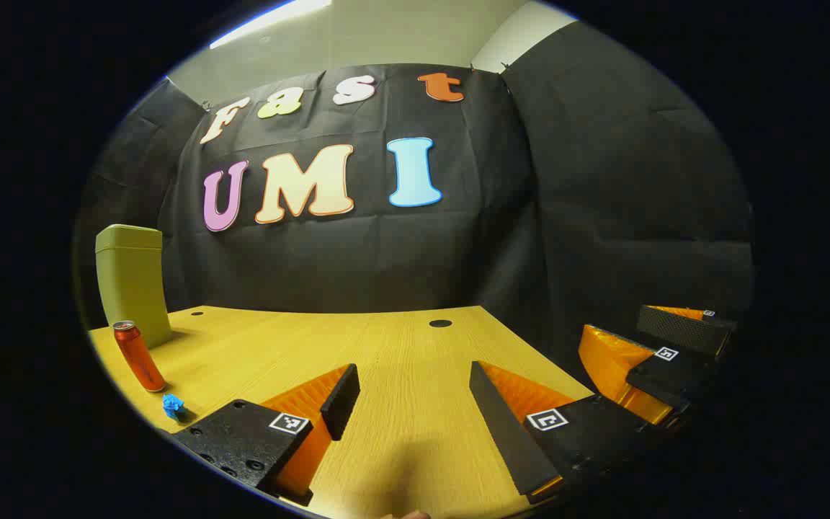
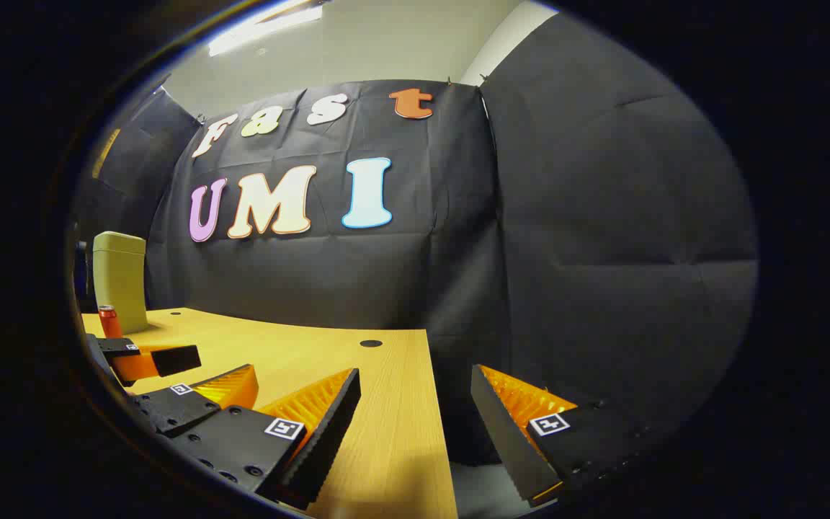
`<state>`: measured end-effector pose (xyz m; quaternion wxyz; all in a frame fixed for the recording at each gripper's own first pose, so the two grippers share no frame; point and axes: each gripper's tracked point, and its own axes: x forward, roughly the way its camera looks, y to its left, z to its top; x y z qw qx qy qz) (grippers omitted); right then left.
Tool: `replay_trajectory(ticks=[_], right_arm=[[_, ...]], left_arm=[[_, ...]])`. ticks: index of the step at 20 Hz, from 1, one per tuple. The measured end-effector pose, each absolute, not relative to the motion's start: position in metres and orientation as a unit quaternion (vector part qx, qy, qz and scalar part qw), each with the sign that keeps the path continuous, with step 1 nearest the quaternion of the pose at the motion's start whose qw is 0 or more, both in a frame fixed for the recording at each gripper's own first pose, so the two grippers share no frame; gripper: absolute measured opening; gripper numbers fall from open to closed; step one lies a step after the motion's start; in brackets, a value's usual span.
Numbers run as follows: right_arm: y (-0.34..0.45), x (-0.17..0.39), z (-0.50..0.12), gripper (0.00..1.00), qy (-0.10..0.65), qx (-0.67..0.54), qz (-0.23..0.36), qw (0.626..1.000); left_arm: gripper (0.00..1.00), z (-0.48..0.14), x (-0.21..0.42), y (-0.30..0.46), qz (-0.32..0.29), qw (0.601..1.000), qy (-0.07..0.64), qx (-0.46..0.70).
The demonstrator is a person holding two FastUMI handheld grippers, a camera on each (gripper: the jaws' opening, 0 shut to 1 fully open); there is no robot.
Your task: Press the lid of the desktop garbage bin to open it, pick up the crumpled paper on the desktop and throw it into the bin, then pick up the pop can on the desktop and drop it into the bin, and finally close the garbage bin lid.
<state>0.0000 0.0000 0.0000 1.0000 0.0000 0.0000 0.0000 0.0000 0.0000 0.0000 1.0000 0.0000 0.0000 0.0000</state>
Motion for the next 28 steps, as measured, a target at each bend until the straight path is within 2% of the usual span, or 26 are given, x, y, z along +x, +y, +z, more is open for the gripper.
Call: replay_trajectory(ticks=[6, 7, 10, 12, 15, 18, 19, 20, 23, 28], right_arm=[[0.003, 0.061, 0.004, 0.97, -0.005, -0.014, -0.008, 1.000], [0.006, 0.069, 0.014, 0.95, -0.012, -0.022, -0.008, 1.000], [0.021, 0.075, 0.059, 0.98, -0.041, -0.020, -0.008, 0.999], [0.038, 0.063, 0.084, 0.95, -0.044, -0.029, -0.006, 0.999], [0.073, 0.023, 0.129, 0.97, -0.049, -0.056, 0.002, 0.997], [0.111, -0.023, 0.176, 0.99, -0.046, -0.044, -0.014, 0.998], [0.126, -0.039, 0.193, 0.99, -0.045, -0.031, -0.022, 0.998], [0.144, -0.054, 0.208, 0.99, -0.047, -0.019, -0.030, 0.998], [0.199, -0.088, 0.240, 0.99, -0.054, -0.012, -0.044, 0.998], [0.292, -0.094, 0.267, 0.98, -0.057, 0.003, -0.025, 0.998]], left_arm=[[0.93, 0.026, 0.070, 0.014, 0.014, 0.999, -0.035, -0.010], [0.93, 0.033, 0.077, 0.013, 0.010, 0.999, -0.041, -0.010], [0.93, 0.070, 0.074, 0.018, -0.013, 0.998, -0.058, -0.011], [0.93, 0.089, 0.060, 0.024, -0.041, 0.997, -0.056, -0.015], [0.93, 0.116, 0.026, 0.047, -0.081, 0.995, -0.045, -0.032], [0.93, 0.145, -0.010, 0.096, -0.101, 0.994, -0.031, -0.021], [0.96, 0.157, -0.021, 0.117, -0.103, 0.994, -0.029, -0.019], [0.93, 0.167, -0.031, 0.138, -0.106, 0.994, -0.025, -0.019], [0.93, 0.200, -0.053, 0.203, -0.104, 0.994, -0.024, -0.012], [0.93, 0.247, -0.067, 0.297, -0.083, 0.994, -0.070, -0.023]])
